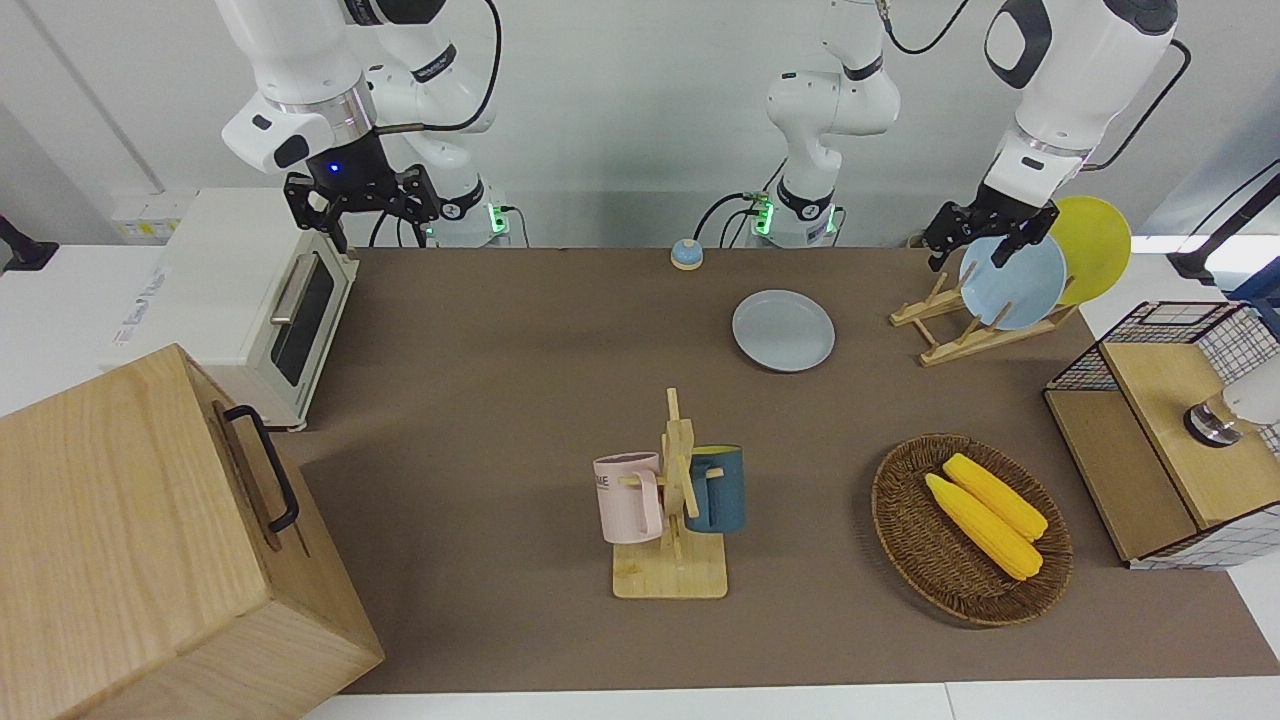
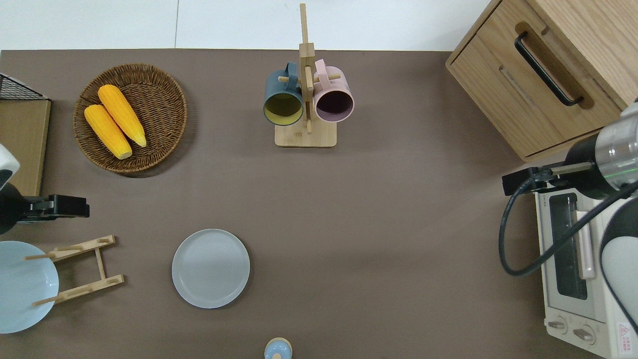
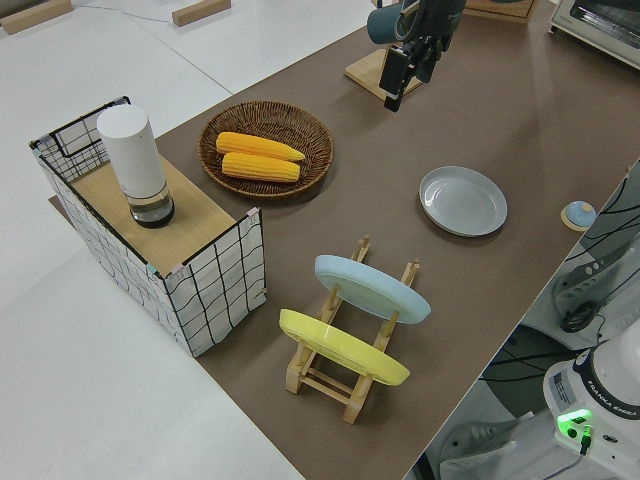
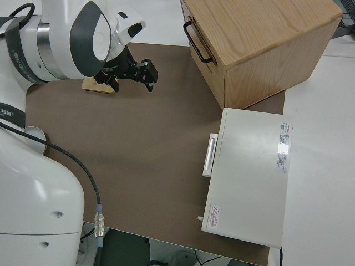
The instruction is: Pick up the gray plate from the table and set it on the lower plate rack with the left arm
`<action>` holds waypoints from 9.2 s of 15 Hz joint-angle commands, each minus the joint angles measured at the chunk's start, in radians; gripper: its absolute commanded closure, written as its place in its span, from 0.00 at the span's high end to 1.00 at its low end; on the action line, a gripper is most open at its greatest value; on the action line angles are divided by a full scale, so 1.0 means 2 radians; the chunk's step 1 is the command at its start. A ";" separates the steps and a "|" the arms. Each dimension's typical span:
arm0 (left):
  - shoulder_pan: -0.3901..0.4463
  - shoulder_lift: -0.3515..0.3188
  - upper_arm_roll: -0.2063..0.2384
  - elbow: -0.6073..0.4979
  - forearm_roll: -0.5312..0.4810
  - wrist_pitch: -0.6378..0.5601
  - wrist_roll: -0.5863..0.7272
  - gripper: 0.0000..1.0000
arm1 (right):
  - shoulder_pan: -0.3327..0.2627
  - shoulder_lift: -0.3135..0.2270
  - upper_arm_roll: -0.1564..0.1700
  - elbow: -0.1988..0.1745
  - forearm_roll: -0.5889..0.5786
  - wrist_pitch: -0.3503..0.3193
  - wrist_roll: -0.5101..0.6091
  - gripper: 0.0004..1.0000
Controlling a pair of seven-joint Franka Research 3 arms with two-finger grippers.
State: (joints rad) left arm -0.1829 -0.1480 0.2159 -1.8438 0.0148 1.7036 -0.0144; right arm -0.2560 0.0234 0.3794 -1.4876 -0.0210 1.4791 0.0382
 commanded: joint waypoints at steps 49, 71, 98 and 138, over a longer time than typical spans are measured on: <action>-0.002 -0.017 -0.066 -0.367 -0.040 0.264 -0.089 0.98 | -0.013 -0.001 0.012 0.005 -0.002 -0.009 0.007 0.98; -0.007 0.020 -0.066 -0.365 -0.047 0.285 -0.081 0.13 | -0.013 -0.001 0.012 0.005 -0.001 -0.009 0.007 0.98; -0.002 0.013 -0.012 -0.176 -0.015 0.027 -0.022 0.00 | -0.013 -0.001 0.012 0.005 -0.001 -0.009 0.007 0.98; 0.075 0.305 -0.133 0.117 0.424 -0.290 0.178 0.00 | -0.013 -0.001 0.012 0.005 -0.002 -0.009 0.007 0.98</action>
State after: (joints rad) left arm -0.0445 0.4306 -0.0276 -1.6372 0.8399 1.1577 0.3375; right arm -0.2560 0.0234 0.3794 -1.4876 -0.0210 1.4791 0.0382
